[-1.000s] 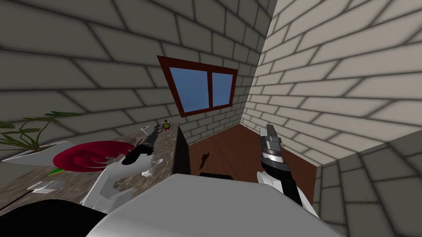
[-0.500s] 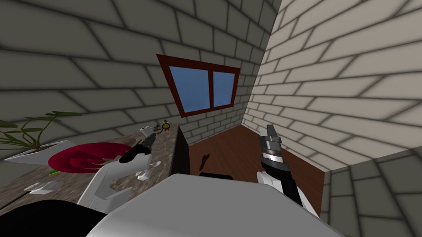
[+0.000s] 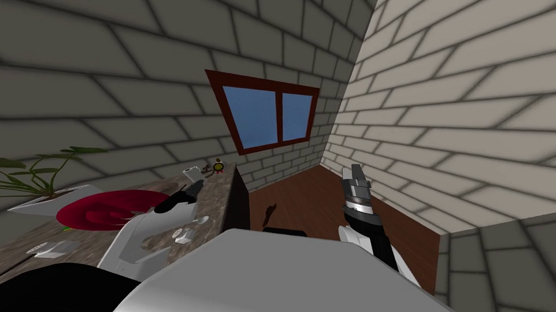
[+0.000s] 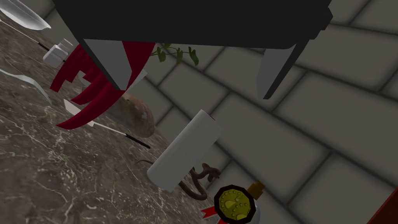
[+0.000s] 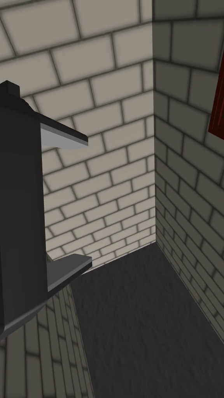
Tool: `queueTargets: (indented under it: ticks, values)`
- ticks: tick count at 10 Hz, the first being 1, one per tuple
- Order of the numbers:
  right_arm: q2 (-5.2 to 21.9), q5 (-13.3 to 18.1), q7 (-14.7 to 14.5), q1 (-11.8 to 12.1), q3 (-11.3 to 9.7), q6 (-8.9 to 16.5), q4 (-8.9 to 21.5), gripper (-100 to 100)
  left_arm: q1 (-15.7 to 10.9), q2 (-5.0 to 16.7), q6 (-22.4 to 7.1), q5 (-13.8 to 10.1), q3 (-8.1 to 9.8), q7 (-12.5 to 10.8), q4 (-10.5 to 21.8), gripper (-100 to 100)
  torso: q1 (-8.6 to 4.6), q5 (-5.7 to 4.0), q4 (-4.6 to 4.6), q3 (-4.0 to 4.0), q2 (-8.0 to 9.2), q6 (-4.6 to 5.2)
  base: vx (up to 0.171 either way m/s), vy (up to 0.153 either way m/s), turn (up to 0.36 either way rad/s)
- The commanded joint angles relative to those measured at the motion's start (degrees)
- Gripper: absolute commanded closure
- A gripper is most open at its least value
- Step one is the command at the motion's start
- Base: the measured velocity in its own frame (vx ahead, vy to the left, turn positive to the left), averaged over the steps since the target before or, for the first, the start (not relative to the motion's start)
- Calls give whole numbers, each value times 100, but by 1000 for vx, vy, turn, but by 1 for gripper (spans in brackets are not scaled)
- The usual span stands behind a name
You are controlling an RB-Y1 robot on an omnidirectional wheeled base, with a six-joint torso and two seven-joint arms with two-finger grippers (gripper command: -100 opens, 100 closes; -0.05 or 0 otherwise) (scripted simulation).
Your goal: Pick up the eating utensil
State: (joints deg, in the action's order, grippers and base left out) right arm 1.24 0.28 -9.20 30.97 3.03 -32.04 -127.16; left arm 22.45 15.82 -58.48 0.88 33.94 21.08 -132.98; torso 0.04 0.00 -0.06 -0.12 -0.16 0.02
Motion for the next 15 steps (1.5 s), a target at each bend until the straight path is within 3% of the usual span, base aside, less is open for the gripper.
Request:
queueTargets:
  ticks: [1,2,3,5,6,8,9,10,13,15]
  values:
    - [0,0,0,0,0,0,0,0,-33,66,-286,-140,107,182,56,-100,0,0,0,0,0,0,66,3,96]
    - [0,0,0,1,0,0,0,0,-33,66,-466,-140,107,182,56,-100,3,1,0,-2,-6,-3,80,-3,78]
    - [0,0,0,1,0,0,0,0,-53,119,-638,-271,191,362,92,-100,2,1,-2,-5,-9,-1,114,-3,122]
    - [0,0,0,1,0,0,0,0,-53,119,-910,-271,191,362,92,-100,-1,0,-4,-11,-19,0,70,-9,21]
    - [0,0,0,0,0,0,0,0,-72,175,-1078,-407,264,545,133,-100,0,0,-1,-2,-3,0,68,4,133]
    - [0,0,0,0,0,0,0,0,-72,175,-1305,-407,264,545,133,-100,5,1,-1,-3,-6,0,52,1,24]
    - [0,0,0,0,0,0,0,0,-89,233,-1532,-547,325,729,177,-100,3,1,0,2,3,1,67,6,106]
    - [0,0,0,1,0,0,0,0,-89,233,-1685,-547,325,729,177,-100,5,1,0,-1,-4,-2,76,0,84]
    - [0,0,0,0,0,0,0,0,-119,347,-2186,-833,415,1093,278,-100,5,2,-3,-8,-13,0,92,8,105]
    - [0,0,0,0,0,0,0,0,-119,347,-2404,-833,415,1093,278,-100,7,2,-3,-7,-11,1,56,2,23]
